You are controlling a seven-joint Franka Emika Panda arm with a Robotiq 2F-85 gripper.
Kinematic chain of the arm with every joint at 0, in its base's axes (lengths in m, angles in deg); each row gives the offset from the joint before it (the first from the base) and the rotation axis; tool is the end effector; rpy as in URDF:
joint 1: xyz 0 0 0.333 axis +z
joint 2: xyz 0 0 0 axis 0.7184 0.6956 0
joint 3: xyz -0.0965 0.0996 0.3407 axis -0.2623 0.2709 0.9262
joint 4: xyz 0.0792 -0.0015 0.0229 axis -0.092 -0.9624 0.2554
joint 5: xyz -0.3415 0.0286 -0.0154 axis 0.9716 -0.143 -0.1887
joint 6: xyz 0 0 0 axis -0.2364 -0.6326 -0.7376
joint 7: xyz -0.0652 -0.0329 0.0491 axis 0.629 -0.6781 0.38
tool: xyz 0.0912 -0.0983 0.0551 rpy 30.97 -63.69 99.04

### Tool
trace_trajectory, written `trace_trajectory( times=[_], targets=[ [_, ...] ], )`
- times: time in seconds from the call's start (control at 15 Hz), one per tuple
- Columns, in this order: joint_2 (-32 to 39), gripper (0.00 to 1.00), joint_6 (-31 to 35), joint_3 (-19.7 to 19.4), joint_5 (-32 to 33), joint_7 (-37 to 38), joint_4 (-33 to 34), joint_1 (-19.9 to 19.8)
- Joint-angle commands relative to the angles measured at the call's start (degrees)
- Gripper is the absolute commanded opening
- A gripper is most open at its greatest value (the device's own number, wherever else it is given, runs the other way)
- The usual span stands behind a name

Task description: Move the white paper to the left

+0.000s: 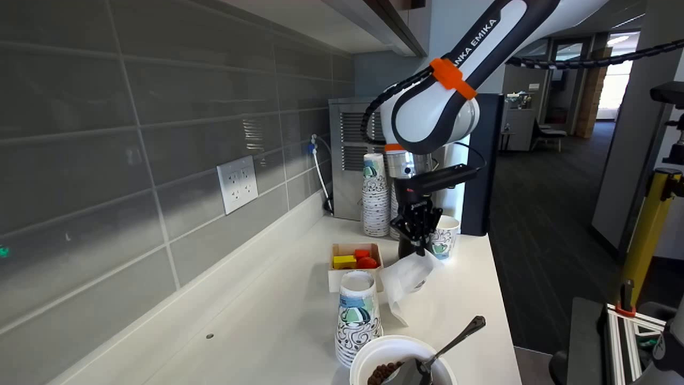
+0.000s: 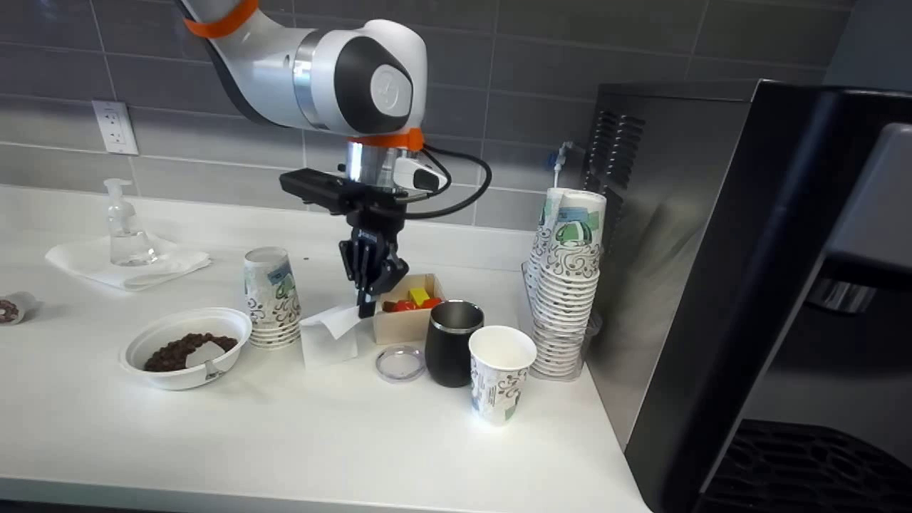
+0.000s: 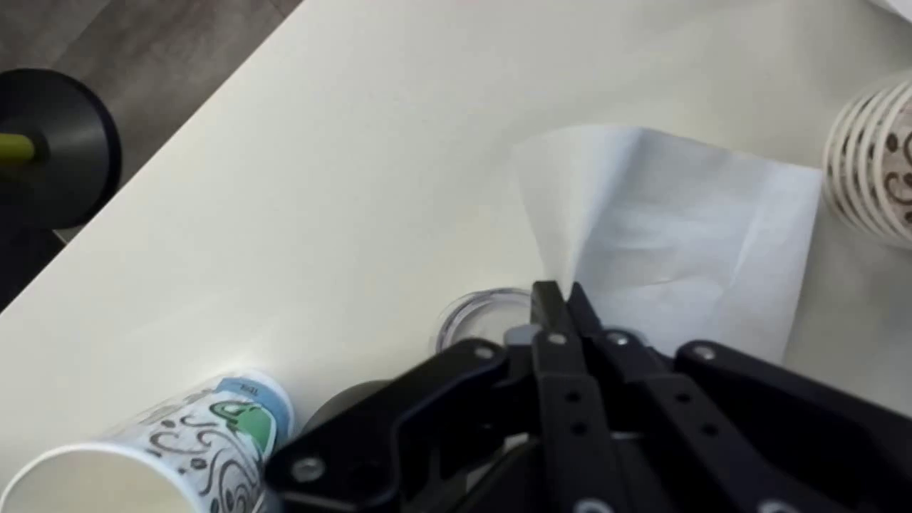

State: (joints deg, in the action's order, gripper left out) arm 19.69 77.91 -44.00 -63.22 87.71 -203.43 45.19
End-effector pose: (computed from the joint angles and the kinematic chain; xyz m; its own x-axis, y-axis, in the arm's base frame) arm 0.4075 -0.0154 0.3489 0.9099 -0.3788 -0.1691 -0.3725 -0.9255 0.0689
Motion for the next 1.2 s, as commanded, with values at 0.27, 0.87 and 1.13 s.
trace_trajectory(
  times=[0.27, 0.87, 1.13],
  targets=[
    [3.9, 0.00, 3.1, -1.0, -9.8, -11.9, -3.4, -1.2],
    [6.8, 0.00, 4.8, 1.4, -13.2, -14.1, -0.9, 0.3],
    [8.5, 0.00, 4.0, 3.0, -12.7, -13.4, 0.7, 1.6]
  ],
)
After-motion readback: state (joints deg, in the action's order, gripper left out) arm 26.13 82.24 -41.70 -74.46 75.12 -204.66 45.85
